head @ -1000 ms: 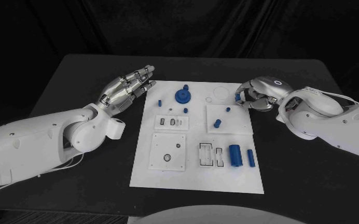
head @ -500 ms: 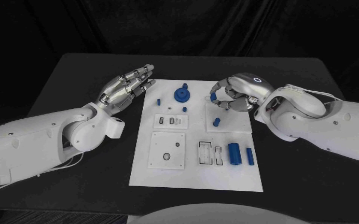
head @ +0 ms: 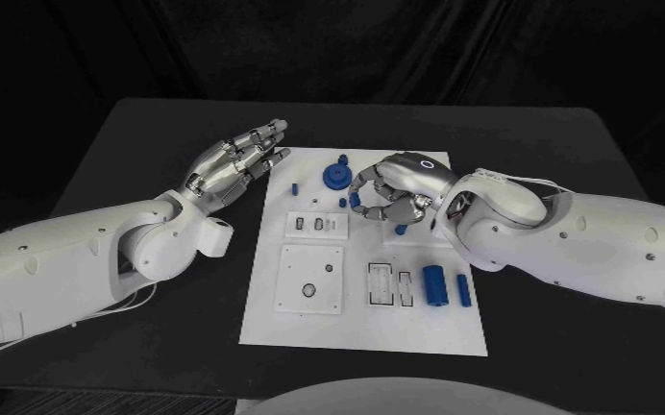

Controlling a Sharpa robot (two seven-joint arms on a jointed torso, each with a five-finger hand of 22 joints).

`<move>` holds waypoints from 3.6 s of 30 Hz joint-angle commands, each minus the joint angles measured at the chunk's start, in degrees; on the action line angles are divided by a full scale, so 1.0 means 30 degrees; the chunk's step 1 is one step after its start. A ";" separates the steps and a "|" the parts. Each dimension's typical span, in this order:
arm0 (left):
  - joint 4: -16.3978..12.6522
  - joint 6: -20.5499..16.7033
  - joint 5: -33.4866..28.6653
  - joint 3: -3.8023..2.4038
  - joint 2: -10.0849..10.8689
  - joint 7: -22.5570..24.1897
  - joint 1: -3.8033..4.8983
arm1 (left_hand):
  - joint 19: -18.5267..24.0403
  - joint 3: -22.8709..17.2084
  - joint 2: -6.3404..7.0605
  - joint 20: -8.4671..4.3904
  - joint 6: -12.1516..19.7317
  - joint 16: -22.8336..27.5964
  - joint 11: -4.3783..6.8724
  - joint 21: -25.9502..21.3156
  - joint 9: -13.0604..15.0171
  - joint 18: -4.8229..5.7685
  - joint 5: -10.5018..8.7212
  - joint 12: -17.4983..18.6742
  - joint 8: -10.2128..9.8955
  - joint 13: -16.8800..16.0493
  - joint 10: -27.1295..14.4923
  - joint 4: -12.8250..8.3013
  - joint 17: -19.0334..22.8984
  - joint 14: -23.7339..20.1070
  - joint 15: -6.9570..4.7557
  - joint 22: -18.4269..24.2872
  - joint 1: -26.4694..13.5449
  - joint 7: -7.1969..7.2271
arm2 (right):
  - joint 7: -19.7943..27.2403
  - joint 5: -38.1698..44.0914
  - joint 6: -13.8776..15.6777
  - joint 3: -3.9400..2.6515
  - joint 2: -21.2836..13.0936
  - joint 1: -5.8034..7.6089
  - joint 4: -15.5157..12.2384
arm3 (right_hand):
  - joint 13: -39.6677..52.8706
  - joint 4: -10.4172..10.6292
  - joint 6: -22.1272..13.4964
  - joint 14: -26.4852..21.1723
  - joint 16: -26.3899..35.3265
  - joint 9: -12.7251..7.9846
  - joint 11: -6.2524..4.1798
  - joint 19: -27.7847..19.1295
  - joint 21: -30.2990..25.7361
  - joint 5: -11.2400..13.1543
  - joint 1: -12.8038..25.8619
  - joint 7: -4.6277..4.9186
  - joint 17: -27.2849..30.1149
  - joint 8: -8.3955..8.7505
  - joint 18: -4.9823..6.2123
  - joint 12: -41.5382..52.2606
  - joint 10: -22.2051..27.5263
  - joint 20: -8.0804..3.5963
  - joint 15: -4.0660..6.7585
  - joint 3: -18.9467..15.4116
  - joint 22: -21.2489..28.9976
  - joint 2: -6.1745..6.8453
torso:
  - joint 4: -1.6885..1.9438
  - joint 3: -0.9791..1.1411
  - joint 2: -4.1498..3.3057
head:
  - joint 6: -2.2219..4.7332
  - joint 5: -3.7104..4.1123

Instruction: Assemble the parts on the task board

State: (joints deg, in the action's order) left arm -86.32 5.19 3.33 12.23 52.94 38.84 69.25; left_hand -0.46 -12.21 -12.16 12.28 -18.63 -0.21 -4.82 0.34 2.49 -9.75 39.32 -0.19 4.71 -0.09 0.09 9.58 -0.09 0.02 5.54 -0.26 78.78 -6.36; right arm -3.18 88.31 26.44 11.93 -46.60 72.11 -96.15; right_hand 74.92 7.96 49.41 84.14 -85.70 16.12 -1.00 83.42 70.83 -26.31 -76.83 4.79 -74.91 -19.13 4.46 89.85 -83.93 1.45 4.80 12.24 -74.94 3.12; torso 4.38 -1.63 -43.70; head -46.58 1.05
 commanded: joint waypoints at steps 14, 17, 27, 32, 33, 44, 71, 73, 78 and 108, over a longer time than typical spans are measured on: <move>0.0031 0.0246 -0.0006 -0.0016 -0.0232 0.0408 -0.0013 | -0.0026 -0.0190 0.0041 0.0121 -0.0048 0.0069 -0.0140 0.0011 0.0025 -0.0203 -0.0097 0.0056 0.0141 0.0021 -0.0015 -0.0003 0.0031 -0.0008 0.0101 -0.0023 -0.0199 -0.0153 | -0.1069 0.0445 -0.0981 -0.0010 0.1401 -0.0390 0.0937 | 0.5026 0.0063 0.0032 0.1644 -0.0052 -0.0007 0.0182 -0.0025 -0.0178 0.0033 0.0152 0.0080 -0.3594 -0.0132 -0.0140 0.0051 -0.2024 0.0145 -0.0184 -0.0007 -0.3062 0.0237 | -0.0044 -0.0002 -0.0030 | -0.0085 0.0082; 0.0056 0.0254 -0.0006 -0.0016 -0.0255 0.0378 -0.0013 | -0.0028 -0.0198 0.0044 0.0124 -0.0060 0.0069 -0.0143 0.0013 0.0026 -0.0203 -0.0097 0.0053 0.0147 0.0018 -0.0009 -0.0004 0.0031 -0.0008 0.0103 -0.0024 -0.0204 -0.0155 | -0.1244 0.0601 -0.1183 -0.0010 0.1585 -0.0411 0.1080 | 0.5026 0.0044 -0.0006 0.1642 -0.0050 -0.0022 0.0200 -0.0029 -0.0189 -0.0016 0.0197 0.0100 -0.3589 -0.0115 -0.0140 0.0051 -0.2024 0.0167 -0.0210 -0.0014 -0.3067 0.0305 | -0.0063 -0.0006 -0.0027 | -0.0104 0.0089; 0.0104 0.0308 -0.0006 -0.0016 -0.0309 0.0350 -0.0013 | -0.0032 -0.0214 0.0048 0.0129 -0.0077 0.0069 -0.0158 0.0015 0.0029 -0.0204 -0.0096 0.0051 0.0156 0.0016 -0.0005 -0.0005 0.0031 -0.0008 0.0102 -0.0026 -0.0215 -0.0167 | -0.1601 0.0741 -0.1622 -0.0010 0.2087 -0.0670 0.1616 | 0.5026 -0.0059 -0.0154 0.1620 0.0022 -0.0071 0.0224 -0.0093 -0.0369 -0.0094 0.0180 0.0131 -0.3513 -0.0040 -0.0104 0.0051 -0.2024 0.0207 -0.0242 0.0061 -0.3033 0.0372 | -0.0040 0.0026 0.0007 | -0.0149 0.0145; 0.0135 0.0341 -0.0006 -0.0016 -0.0326 0.0335 -0.0013 | -0.0032 -0.0214 0.0048 0.0129 -0.0077 0.0069 -0.0158 0.0015 0.0029 -0.0204 -0.0096 0.0051 0.0156 0.0016 -0.0005 -0.0005 0.0031 -0.0008 0.0102 -0.0026 -0.0215 -0.0167 | -0.1643 0.0751 -0.1722 -0.0010 0.2255 -0.0808 0.1790 | 0.5026 -0.0079 -0.0198 0.1613 0.0046 -0.0084 0.0233 -0.0099 -0.0385 -0.0072 0.0183 0.0145 -0.3487 -0.0017 -0.0100 0.0051 -0.2024 0.0214 -0.0248 0.0076 -0.3032 0.0384 | -0.0035 0.0026 0.0015 | -0.0185 0.0147; 0.0142 0.0349 -0.0006 -0.0016 -0.0331 0.0333 -0.0013 | -0.0032 -0.0214 0.0048 0.0129 -0.0077 0.0069 -0.0158 0.0015 0.0029 -0.0204 -0.0096 0.0051 0.0156 0.0016 -0.0005 -0.0005 0.0031 -0.0008 0.0102 -0.0026 -0.0215 -0.0167 | -0.1645 0.0752 -0.1727 -0.0010 0.2283 -0.0828 0.1822 | 0.5026 -0.0093 -0.0224 0.1616 0.0031 -0.0092 0.0237 -0.0102 -0.0394 -0.0053 0.0183 0.0150 -0.3502 -0.0005 -0.0098 0.0051 -0.2024 0.0219 -0.0252 0.0087 -0.3032 0.0388 | -0.0028 0.0026 0.0014 | -0.0193 0.0143; 0.0261 0.0465 -0.0006 -0.0016 -0.0431 0.0303 -0.0015 | -0.0030 -0.0247 0.0048 0.0138 -0.0083 0.0069 -0.0194 0.0013 0.0030 -0.0206 -0.0092 0.0049 0.0166 0.0014 0.0000 -0.0008 0.0031 -0.0008 0.0102 -0.0024 -0.0232 -0.0196 | -0.1724 0.0755 -0.2096 -0.0010 0.2453 -0.0953 0.2042 | 0.5026 -0.0339 -0.0710 0.1569 0.0167 -0.0229 0.0257 -0.0202 -0.0713 0.0793 0.0264 0.0178 -0.3358 0.0201 -0.0034 0.0051 -0.2024 0.0282 -0.0280 0.0206 -0.2989 0.0507 | -0.0022 0.0018 0.0006 | -0.0261 0.0184; 0.0400 0.0558 -0.0006 -0.0016 -0.0458 0.0270 -0.0021 | -0.0025 -0.0280 0.0042 0.0144 -0.0061 0.0069 -0.0208 0.0009 0.0026 -0.0206 -0.0091 0.0053 0.0164 0.0018 -0.0008 -0.0010 0.0031 -0.0008 0.0106 -0.0021 -0.0245 -0.0212 | -0.0799 0.0755 -0.1489 -0.0010 0.2364 -0.1057 0.2059 | 0.5026 0.2483 -0.5101 0.1615 -0.0100 -0.2370 0.0007 -0.0070 -0.0980 0.7707 0.0658 -0.0176 -0.3604 0.2530 -0.0038 0.0051 -0.2024 0.0124 -0.0097 -0.2159 -0.3095 0.2338 | -0.0015 0.0022 0.0004 | -0.0305 0.0149; 0.0380 0.0496 -0.0006 -0.0016 -0.0440 0.0368 -0.0021 | -0.0026 -0.0292 0.0040 0.0145 -0.0067 0.0069 -0.0212 0.0011 0.0027 -0.0206 -0.0090 0.0053 0.0167 0.0018 -0.0008 -0.0012 0.0031 -0.0008 0.0107 -0.0022 -0.0249 -0.0215 | -0.0520 0.0755 -0.1024 -0.0011 0.2265 -0.1054 0.1934 | 0.5026 0.2945 -0.5250 0.1648 -0.0245 -0.2518 -0.0018 -0.0060 -0.0938 0.7810 0.0524 -0.0209 -0.3759 0.2607 -0.0050 0.0051 -0.2024 0.0106 -0.0075 -0.2489 -0.3113 0.2666 | -0.0017 0.0023 0.0006 | -0.0294 0.0141; 0.0222 0.0007 -0.0006 -0.0016 -0.0332 0.0869 -0.0022 | -0.0069 -0.0400 0.0099 0.0164 -0.0170 0.0069 -0.0229 0.0038 0.0041 -0.0214 -0.0029 0.0041 0.0219 0.0006 0.0018 -0.0092 0.0031 -0.0008 0.0112 -0.0045 -0.0251 -0.0236 | 0.0304 0.0755 0.0827 -0.0016 0.1927 -0.0984 0.1508 | 0.5026 0.2993 -0.5743 0.1677 -0.0390 -0.2833 -0.0014 -0.0058 -0.0897 0.7808 0.0620 -0.0190 -0.3914 0.2838 -0.0066 0.0051 -0.2024 0.0082 -0.0071 -0.3715 -0.3133 0.2566 | -0.0028 0.0030 0.0004 | -0.0198 0.0031; -0.1919 -0.7172 1.1829 -0.0038 0.0729 -0.3725 0.2759 | -1.5625 0.6206 0.1151 0.0076 -0.5703 -2.1780 -0.1220 1.0687 0.1059 -0.0087 -0.8001 -1.5060 0.4538 -1.3706 1.5266 0.2232 -0.9246 1.3375 0.0315 -0.5335 -0.0099 -0.1990 | 0.2963 -0.0528 0.4555 -0.0015 -0.3445 0.3217 -0.1713 | 0.4452 0.2900 -0.4144 0.1405 0.0218 -0.3116 0.0242 -0.0581 -0.1978 0.7792 0.0597 0.0040 -0.3306 0.2290 0.0114 -0.0402 -0.1434 0.0375 -0.0348 -0.3448 -0.2896 0.1422 | -0.0082 0.0124 0.0058 | 0.0533 -0.0404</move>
State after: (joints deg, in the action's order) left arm -91.70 -15.96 29.74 12.14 55.31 35.64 77.13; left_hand -46.22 6.16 -8.40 12.83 -35.33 -63.27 -8.78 31.64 5.51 -9.31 15.76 -43.03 17.70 -39.82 44.97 16.54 -26.71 39.21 6.91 -15.92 78.74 -9.94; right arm 4.77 87.14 40.29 11.91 -56.72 81.64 -101.34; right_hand 74.91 16.67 36.63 84.05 -85.20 6.82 -0.61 81.89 64.70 -3.23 -74.75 4.93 -74.90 -12.20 4.47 88.93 -83.93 2.57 4.08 1.67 -74.92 7.28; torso 4.23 -1.35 -43.57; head -45.10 -0.14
